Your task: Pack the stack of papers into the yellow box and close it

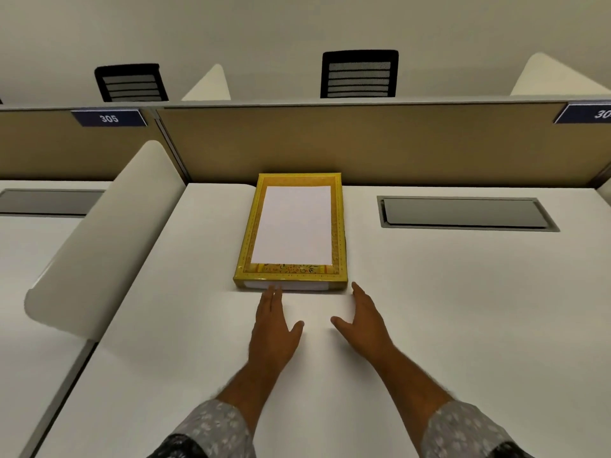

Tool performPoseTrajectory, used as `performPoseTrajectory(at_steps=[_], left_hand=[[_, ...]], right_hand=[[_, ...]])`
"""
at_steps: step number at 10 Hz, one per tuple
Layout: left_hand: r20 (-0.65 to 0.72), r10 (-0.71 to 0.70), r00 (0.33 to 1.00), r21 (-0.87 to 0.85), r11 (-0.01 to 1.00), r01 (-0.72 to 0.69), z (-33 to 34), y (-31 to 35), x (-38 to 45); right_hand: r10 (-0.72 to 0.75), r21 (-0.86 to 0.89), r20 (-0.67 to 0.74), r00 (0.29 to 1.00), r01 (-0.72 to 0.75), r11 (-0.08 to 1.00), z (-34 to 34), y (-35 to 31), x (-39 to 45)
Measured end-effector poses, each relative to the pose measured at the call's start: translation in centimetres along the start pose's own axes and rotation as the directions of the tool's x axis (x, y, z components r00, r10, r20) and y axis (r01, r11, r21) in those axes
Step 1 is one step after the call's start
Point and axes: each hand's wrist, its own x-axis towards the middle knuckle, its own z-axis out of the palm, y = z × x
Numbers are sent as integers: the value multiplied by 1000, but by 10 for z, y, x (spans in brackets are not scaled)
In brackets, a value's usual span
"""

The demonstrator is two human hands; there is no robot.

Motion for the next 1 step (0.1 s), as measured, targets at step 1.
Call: performPoseTrajectory(at_steps=[1], left_hand=[[10,-22,1000,-26,999,23,9,2,-10]], right_hand=[[-4,-11,44,999,4,1000,-4,12,-9]])
